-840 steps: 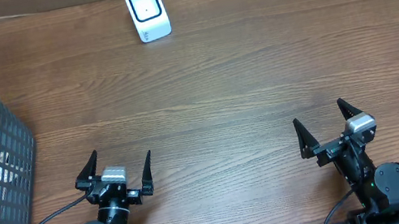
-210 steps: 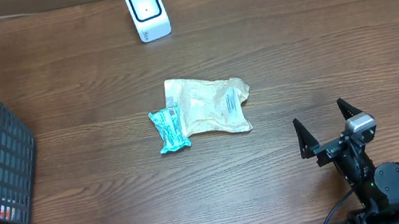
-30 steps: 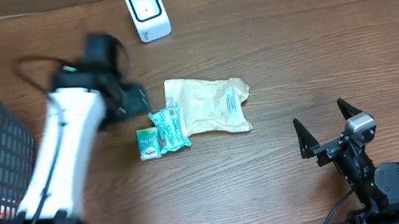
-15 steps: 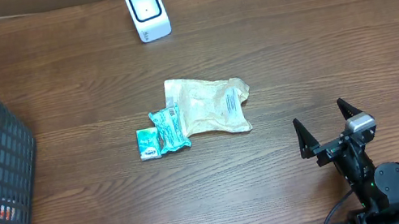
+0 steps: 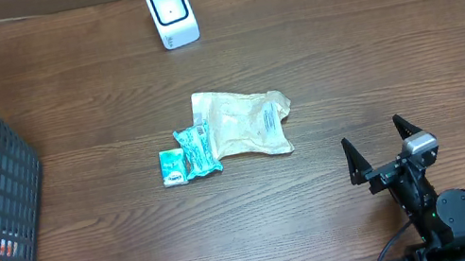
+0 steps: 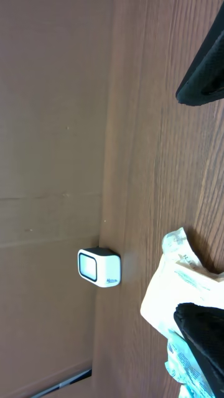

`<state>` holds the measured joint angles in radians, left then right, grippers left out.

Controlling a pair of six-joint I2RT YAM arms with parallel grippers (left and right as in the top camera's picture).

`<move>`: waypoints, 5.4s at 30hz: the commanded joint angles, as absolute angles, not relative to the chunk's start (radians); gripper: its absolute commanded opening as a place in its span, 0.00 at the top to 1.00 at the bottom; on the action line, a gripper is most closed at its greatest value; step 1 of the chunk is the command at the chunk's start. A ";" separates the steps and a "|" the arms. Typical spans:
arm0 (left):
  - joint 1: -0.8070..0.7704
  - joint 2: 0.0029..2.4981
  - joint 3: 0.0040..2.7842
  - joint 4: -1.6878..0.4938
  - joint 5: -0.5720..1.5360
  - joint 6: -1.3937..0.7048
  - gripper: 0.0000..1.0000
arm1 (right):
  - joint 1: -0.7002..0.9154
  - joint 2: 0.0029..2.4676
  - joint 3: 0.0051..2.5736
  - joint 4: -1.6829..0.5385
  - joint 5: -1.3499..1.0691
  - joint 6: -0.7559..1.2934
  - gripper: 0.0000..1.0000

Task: Scan the item barcode
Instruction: 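Reach into the basket and grasp the orange barcoded box with left gripper, then carry the orange box out and set it above the green pack, then reach into the basket and grasp the green-capped bottle with left gripper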

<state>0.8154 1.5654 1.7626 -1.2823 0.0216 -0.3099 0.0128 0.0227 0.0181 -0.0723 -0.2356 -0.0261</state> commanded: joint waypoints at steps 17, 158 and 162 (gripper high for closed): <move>0.914 1.614 1.216 -0.916 -0.093 -0.078 0.19 | 0.006 0.022 0.011 -0.070 -0.229 -0.022 0.00; 0.912 1.638 1.832 -1.535 -0.265 -0.425 0.00 | 0.006 0.022 0.011 -0.070 -0.229 -0.022 0.00; 0.960 1.638 1.689 -1.471 -0.265 -0.401 0.00 | 0.006 0.022 0.011 -0.070 -0.229 -0.022 0.00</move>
